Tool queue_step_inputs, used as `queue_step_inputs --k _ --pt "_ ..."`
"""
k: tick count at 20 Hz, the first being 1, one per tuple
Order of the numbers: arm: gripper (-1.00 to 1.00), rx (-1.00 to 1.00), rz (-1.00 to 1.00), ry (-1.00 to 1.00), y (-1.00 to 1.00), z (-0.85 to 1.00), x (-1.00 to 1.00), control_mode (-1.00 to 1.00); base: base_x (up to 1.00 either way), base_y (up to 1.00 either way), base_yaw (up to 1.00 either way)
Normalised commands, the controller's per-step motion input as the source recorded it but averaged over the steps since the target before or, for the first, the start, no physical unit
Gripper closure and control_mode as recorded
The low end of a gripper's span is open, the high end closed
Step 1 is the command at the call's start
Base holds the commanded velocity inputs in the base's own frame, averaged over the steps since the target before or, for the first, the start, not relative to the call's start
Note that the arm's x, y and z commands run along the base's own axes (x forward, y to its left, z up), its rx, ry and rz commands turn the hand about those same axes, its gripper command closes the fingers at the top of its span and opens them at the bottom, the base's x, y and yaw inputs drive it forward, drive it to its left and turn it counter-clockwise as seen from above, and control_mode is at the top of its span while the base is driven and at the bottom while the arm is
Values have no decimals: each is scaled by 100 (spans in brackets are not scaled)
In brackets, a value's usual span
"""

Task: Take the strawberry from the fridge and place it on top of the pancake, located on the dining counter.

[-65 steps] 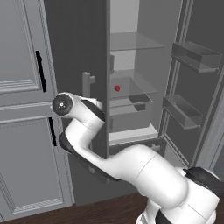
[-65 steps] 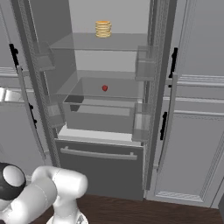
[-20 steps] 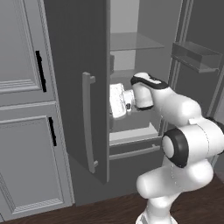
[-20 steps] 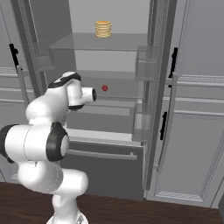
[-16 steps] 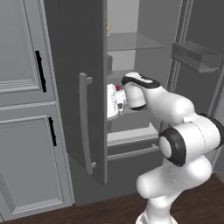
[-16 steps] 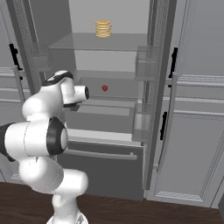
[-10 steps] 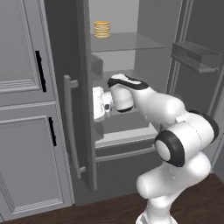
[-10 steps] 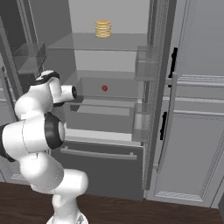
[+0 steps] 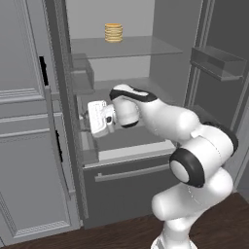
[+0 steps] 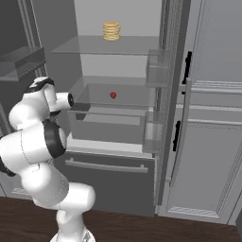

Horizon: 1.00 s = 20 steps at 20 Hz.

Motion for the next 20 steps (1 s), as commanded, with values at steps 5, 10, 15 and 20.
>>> queue_step_inputs --k 5,10,15,20 --pt "-100 -1 0 6 -100 2 0 -100 0 0 0" --pt "-100 -34 0 12 -87 23 0 -100 0 0 0" --pt "-100 -61 14 -11 -73 -3 0 -100 0 0 0" --pt "-100 -46 46 -25 -100 -2 -2 -100 0 0 0"
